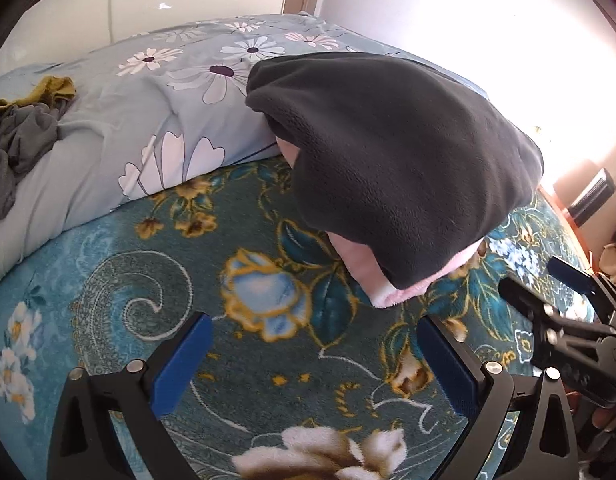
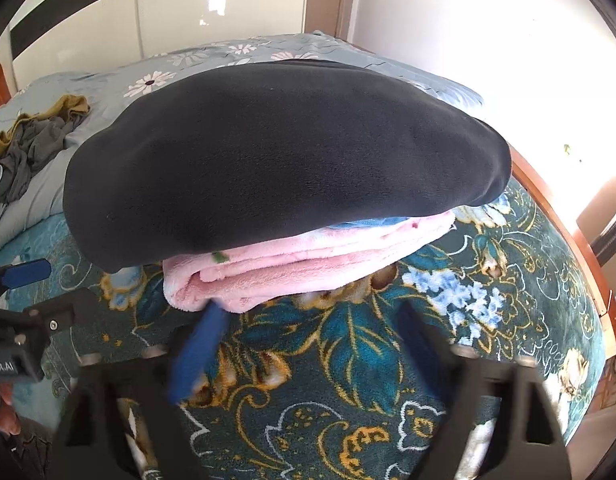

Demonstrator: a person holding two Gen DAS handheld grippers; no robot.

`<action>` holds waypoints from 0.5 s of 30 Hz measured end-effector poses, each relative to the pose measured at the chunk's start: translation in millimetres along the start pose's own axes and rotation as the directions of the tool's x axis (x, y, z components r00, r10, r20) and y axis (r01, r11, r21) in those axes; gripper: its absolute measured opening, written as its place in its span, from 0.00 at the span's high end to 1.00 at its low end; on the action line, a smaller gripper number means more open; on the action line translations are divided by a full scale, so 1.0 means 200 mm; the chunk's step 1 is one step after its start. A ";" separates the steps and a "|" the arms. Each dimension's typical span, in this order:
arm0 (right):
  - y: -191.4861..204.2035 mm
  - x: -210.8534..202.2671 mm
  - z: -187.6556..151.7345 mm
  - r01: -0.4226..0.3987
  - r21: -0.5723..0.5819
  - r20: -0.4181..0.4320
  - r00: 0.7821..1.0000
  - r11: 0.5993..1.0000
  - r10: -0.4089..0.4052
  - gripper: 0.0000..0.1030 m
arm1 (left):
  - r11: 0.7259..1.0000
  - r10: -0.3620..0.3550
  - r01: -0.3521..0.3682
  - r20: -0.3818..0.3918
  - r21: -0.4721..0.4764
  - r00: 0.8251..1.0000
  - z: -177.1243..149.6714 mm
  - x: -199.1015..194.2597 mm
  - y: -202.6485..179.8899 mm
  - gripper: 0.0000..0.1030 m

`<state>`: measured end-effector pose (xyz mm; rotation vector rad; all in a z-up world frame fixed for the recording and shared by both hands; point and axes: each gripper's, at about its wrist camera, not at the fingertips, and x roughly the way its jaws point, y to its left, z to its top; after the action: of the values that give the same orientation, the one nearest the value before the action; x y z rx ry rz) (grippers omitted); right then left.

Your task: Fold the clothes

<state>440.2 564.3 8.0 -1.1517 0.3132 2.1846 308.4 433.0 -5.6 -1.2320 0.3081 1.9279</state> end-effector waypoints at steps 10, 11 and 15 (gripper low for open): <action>0.00 0.01 0.00 0.016 0.039 0.013 1.000 0.999 -0.016 0.00 | 0.997 0.061 -0.061 -0.007 0.048 0.998 0.03 0.03 -0.04 0.00; -0.01 0.02 0.00 0.016 0.044 0.013 1.000 0.999 -0.017 0.00 | 0.996 0.068 -0.067 -0.006 0.051 0.998 0.03 0.03 -0.05 0.00; 0.00 0.04 0.00 0.023 0.045 0.007 1.000 0.999 -0.024 0.00 | 0.994 0.080 -0.081 0.008 0.071 0.997 0.02 0.04 -0.07 0.00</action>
<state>436.9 568.6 1.1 -1.1167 0.3424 2.1501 314.1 448.7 -7.1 -1.1832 0.4263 1.9711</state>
